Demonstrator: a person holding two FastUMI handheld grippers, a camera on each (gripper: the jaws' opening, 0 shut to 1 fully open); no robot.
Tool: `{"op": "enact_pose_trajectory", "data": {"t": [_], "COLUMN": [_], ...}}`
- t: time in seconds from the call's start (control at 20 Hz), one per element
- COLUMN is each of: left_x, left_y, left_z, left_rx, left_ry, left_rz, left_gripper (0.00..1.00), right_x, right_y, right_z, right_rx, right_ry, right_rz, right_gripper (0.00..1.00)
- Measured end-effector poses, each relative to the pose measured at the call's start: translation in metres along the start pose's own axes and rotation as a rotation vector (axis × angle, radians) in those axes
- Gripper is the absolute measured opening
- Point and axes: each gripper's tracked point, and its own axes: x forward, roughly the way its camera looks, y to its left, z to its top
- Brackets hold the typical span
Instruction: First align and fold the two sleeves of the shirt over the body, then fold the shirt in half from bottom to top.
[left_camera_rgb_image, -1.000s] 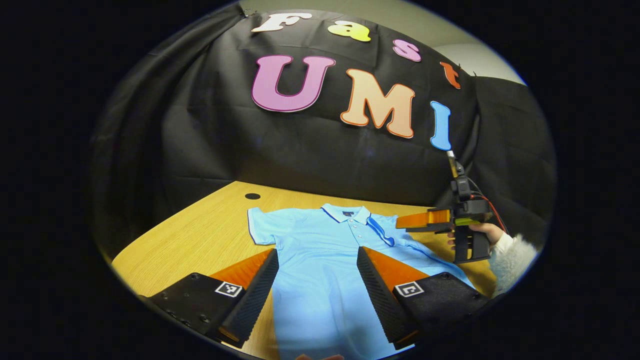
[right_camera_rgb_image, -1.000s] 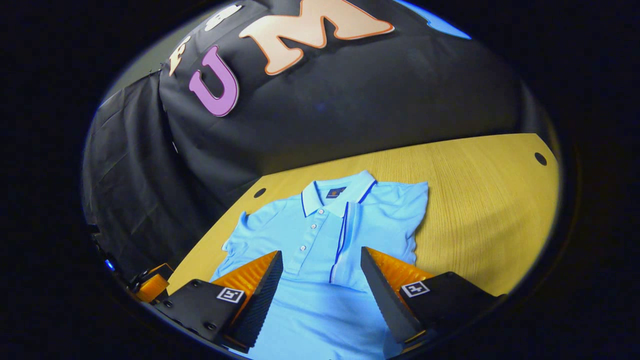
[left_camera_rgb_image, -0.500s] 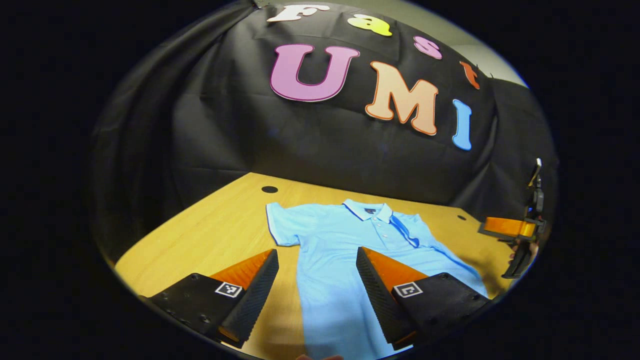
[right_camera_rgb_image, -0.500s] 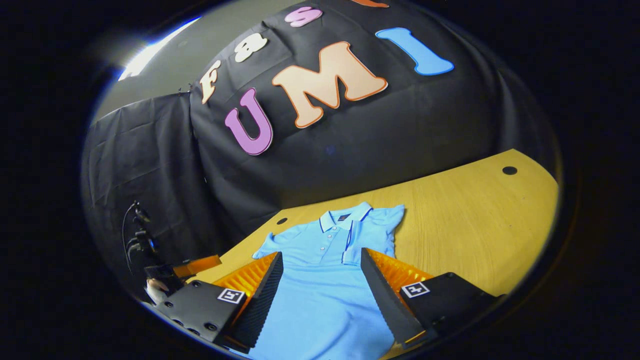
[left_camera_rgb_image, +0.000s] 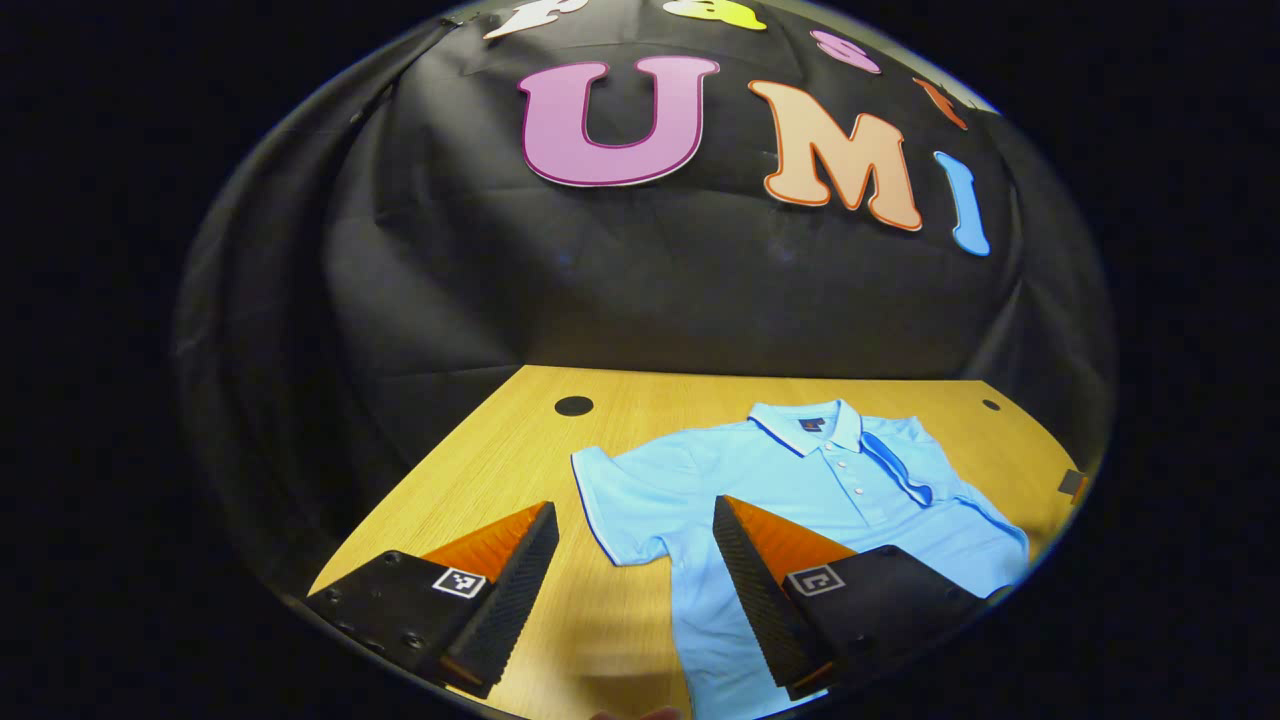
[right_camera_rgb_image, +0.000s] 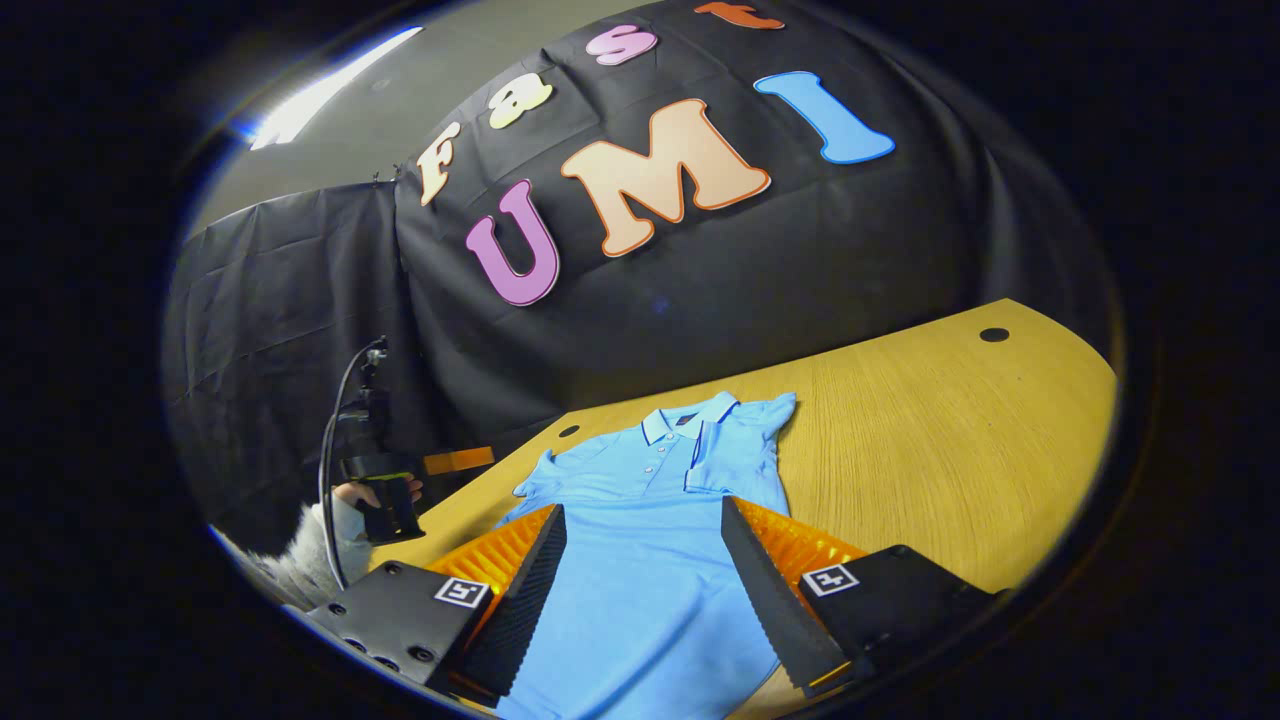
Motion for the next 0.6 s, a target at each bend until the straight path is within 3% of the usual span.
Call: {"op": "enact_pose_trajectory", "data": {"t": [0.2,0.6], "left_x": [0.044,0.089], "left_y": [0.003,0.031], "left_z": [-0.01,-0.043], "left_rx": [-0.124,-0.086], "left_ry": [0.106,0.216], "left_rz": [-0.016,0.069], "left_gripper": [0.93,0.92], "right_x": [-0.015,-0.024], "right_y": [-0.001,0.0], "right_z": [0.0,-0.005], "right_rx": [-0.047,-0.074], "right_ry": [0.0,0.01], "right_rz": [-0.018,-0.017], "right_gripper": [0.97,0.97]}}
